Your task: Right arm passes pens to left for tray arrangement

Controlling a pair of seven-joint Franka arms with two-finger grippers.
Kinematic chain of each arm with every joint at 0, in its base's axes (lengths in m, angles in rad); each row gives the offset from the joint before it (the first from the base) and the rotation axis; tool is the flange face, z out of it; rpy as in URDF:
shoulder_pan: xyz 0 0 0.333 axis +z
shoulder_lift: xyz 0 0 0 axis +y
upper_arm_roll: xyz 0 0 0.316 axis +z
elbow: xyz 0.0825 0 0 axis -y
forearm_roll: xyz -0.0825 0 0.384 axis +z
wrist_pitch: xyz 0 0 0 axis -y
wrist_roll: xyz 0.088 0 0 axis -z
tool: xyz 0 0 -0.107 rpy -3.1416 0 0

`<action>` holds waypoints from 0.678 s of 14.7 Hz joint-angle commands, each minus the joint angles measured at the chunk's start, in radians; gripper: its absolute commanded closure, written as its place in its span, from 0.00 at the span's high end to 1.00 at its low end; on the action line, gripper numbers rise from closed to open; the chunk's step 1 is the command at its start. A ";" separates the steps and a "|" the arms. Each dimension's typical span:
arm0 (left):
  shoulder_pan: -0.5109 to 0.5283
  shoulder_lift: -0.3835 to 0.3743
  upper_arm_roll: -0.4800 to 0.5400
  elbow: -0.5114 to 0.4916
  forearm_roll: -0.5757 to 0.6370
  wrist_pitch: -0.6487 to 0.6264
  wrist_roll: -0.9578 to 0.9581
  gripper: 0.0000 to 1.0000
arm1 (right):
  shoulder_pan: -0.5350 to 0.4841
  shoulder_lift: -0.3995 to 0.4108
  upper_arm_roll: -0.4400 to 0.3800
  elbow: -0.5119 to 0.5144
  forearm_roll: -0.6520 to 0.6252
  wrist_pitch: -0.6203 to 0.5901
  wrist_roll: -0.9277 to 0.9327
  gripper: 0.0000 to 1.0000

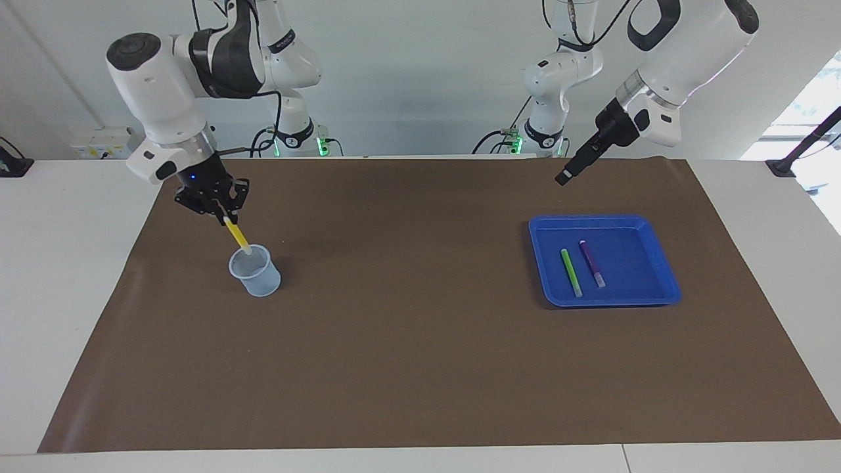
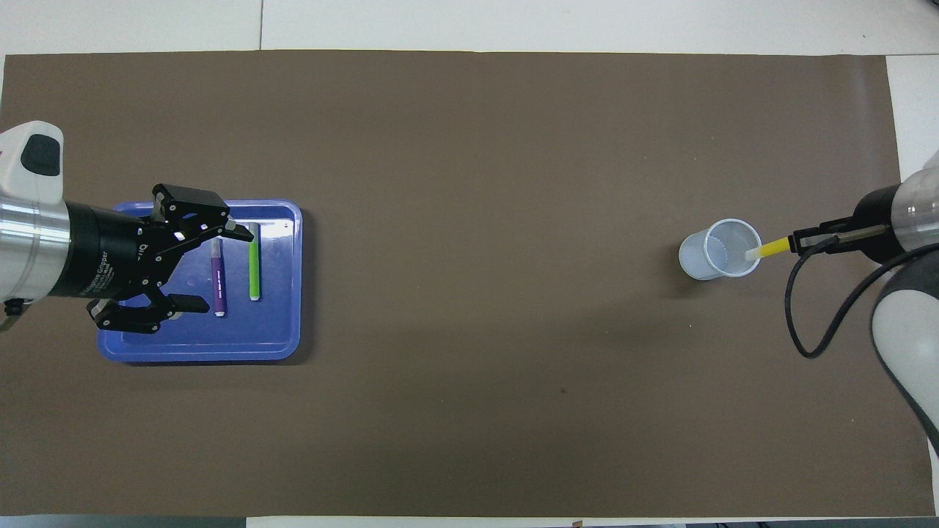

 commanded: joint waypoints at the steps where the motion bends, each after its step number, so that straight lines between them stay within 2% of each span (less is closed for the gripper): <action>1: 0.013 -0.126 0.013 -0.116 -0.081 0.073 -0.054 1.00 | 0.006 0.024 0.010 0.027 0.063 -0.009 0.103 0.00; 4: 0.013 -0.124 0.016 -0.115 -0.090 0.091 -0.099 1.00 | 0.007 0.027 0.023 0.027 0.270 0.020 0.323 0.00; 7: 0.013 -0.124 0.016 -0.115 -0.092 0.093 -0.103 1.00 | 0.019 0.029 0.058 0.027 0.360 0.049 0.449 0.00; 10: 0.011 -0.123 0.015 -0.113 -0.092 0.114 -0.146 1.00 | 0.019 0.030 0.070 0.027 0.530 0.068 0.619 0.00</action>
